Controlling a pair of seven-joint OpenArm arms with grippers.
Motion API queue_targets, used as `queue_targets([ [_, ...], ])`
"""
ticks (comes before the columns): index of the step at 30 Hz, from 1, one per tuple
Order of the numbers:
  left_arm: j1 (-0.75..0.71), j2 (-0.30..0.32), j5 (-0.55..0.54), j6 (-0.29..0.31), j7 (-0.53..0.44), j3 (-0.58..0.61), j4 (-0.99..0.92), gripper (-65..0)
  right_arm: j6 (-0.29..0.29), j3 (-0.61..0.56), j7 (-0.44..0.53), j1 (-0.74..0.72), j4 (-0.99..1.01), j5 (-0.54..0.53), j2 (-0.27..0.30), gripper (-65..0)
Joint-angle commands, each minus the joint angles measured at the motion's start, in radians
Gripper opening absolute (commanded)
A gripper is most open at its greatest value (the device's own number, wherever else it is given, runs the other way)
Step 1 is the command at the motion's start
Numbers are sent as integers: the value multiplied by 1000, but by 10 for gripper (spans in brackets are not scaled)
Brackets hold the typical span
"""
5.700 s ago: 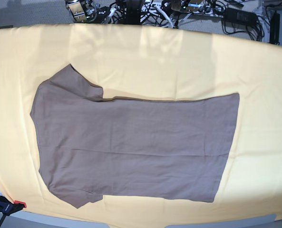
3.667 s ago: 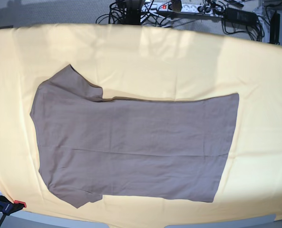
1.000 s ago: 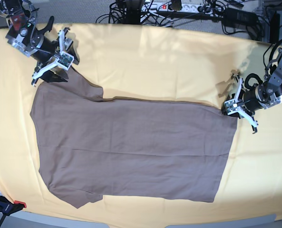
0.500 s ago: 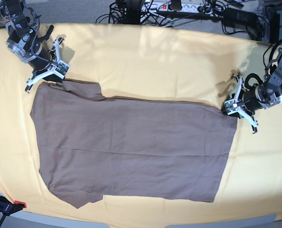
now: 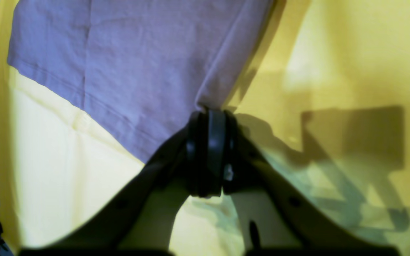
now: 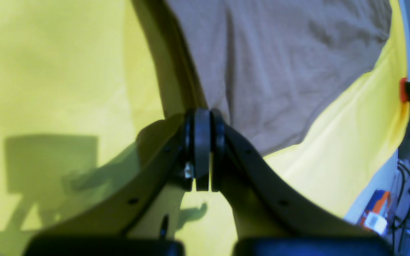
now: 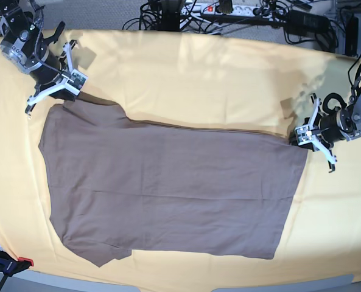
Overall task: Fold the T-shirt properly
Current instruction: 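Pull the grasped shoulder corners toward the robot to shift the shirt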
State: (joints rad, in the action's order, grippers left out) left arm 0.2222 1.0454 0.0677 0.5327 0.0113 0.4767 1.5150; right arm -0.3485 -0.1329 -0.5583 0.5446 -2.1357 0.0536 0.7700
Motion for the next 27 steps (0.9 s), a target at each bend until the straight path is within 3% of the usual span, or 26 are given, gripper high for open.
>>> queue_targets([
  [1, 21, 30, -10, 2, -11, -13, 10, -650, 9, 10, 0, 14, -31, 6, 18, -650],
  [6, -7, 46, -70, 119, -11, -13, 33, -650, 30, 11, -41, 122, -101, 6, 17, -650],
  [9, -61, 82, -69, 147, -11, -13, 82, -650, 40, 11, -85, 198, -158, 9, 17, -650],
  [15, -161, 191, -48, 155, -10, -13, 227, -650, 76, 11, -97, 356, -221, 137, 18, -650],
  [24, -270, 357, -47, 163, 70, -13, 402, -650, 107, 11, -151, 566, -221, 192, 18, -650],
  [27, -280, 394, -99, 165, 85, -13, 441, -650, 106, 11, -154, 608, -221, 217, 18, -650],
])
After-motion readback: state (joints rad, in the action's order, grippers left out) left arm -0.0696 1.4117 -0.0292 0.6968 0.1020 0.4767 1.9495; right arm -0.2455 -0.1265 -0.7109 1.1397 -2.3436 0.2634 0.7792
